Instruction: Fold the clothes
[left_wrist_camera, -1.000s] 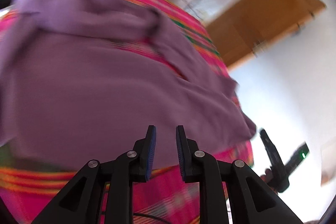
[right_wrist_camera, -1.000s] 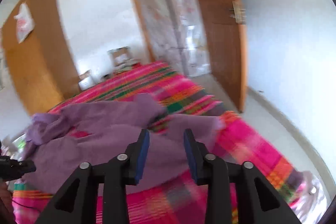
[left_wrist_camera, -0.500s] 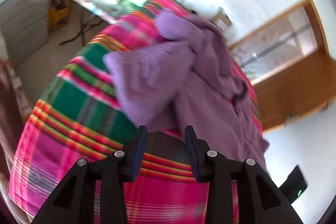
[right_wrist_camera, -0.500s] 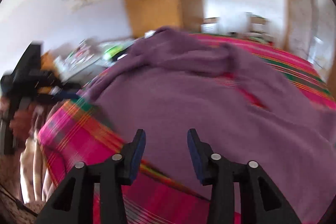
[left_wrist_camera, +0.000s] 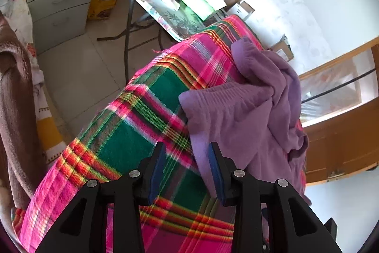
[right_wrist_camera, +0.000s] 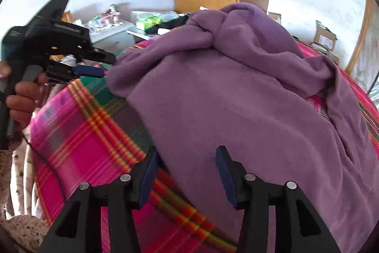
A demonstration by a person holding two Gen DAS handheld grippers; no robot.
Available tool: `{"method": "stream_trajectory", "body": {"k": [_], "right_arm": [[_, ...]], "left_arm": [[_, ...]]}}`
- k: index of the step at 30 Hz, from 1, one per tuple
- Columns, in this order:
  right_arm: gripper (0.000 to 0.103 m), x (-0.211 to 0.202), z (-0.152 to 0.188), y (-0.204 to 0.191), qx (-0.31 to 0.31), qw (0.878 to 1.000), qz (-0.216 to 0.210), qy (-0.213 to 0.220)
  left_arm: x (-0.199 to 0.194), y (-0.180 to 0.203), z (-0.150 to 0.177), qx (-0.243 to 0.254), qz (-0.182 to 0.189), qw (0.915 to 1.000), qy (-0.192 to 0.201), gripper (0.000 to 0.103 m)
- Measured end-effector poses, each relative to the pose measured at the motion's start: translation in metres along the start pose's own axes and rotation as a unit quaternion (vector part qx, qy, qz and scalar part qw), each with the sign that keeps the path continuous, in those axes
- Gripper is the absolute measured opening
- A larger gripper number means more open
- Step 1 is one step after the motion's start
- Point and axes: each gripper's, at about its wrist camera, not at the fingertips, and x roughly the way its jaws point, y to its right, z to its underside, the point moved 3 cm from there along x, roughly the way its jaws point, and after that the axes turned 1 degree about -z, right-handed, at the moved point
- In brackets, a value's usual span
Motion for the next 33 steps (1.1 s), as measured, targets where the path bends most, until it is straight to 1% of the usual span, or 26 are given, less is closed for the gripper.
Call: {"method": "stream_trajectory", "body": {"k": [6, 7, 11, 13, 15, 16, 18, 19, 20, 21, 22, 23, 26, 33], "right_arm": [[0.049, 0.003, -0.004, 0.005, 0.005, 1.000, 0.009, -0.002], [0.046, 0.004, -0.005, 0.005, 0.004, 1.000, 0.011, -0.002], [0.037, 0.005, -0.007, 0.004, -0.007, 1.000, 0.016, -0.001], [0.030, 0.005, -0.007, 0.003, -0.014, 1.000, 0.015, 0.000], [0.021, 0.004, -0.007, 0.001, -0.022, 1.000, 0.013, 0.001], [0.018, 0.004, -0.006, 0.000, -0.026, 1.000, 0.014, 0.001], [0.008, 0.003, -0.006, -0.002, -0.036, 0.999, 0.023, 0.000], [0.007, 0.002, -0.005, -0.002, -0.040, 0.999, 0.027, 0.000], [0.007, 0.001, -0.004, -0.001, -0.043, 0.999, 0.031, 0.001], [0.007, -0.001, -0.003, 0.002, -0.041, 0.999, 0.034, 0.003], [0.006, -0.002, -0.003, 0.005, -0.038, 0.999, 0.038, 0.005], [0.006, -0.005, -0.003, 0.009, -0.034, 0.998, 0.044, 0.008], [0.006, -0.014, -0.001, 0.022, -0.020, 0.998, 0.065, 0.019], [0.005, -0.048, 0.011, 0.058, 0.017, 0.994, 0.103, 0.042]], "left_arm": [[0.010, 0.006, -0.007, -0.006, 0.005, 0.9999, -0.007, 0.038], [0.012, 0.008, -0.008, -0.004, 0.008, 0.9999, -0.010, 0.038], [0.018, 0.018, -0.009, 0.019, -0.005, 0.9997, -0.014, 0.038], [0.019, 0.018, -0.010, 0.012, -0.002, 0.9998, -0.016, 0.038], [0.020, 0.017, -0.011, 0.001, 0.004, 0.9999, -0.017, 0.038], [0.021, 0.017, -0.011, -0.003, 0.007, 0.9998, -0.017, 0.038], [0.023, 0.019, -0.011, -0.003, 0.009, 0.9999, -0.014, 0.038], [0.024, 0.020, -0.011, -0.004, 0.007, 0.9999, -0.013, 0.033], [0.025, 0.021, -0.010, -0.005, 0.005, 0.9999, -0.013, 0.023], [0.026, 0.021, -0.010, -0.005, 0.003, 0.9999, -0.012, 0.019], [0.028, 0.022, -0.010, -0.006, 0.001, 0.9999, -0.011, 0.013], [0.029, 0.023, -0.010, -0.007, 0.000, 0.9999, -0.011, 0.011], [0.028, 0.025, -0.009, -0.009, -0.002, 1.0000, 0.001, 0.006], [0.007, 0.028, -0.004, -0.023, 0.020, 0.9991, 0.029, 0.005]]}}
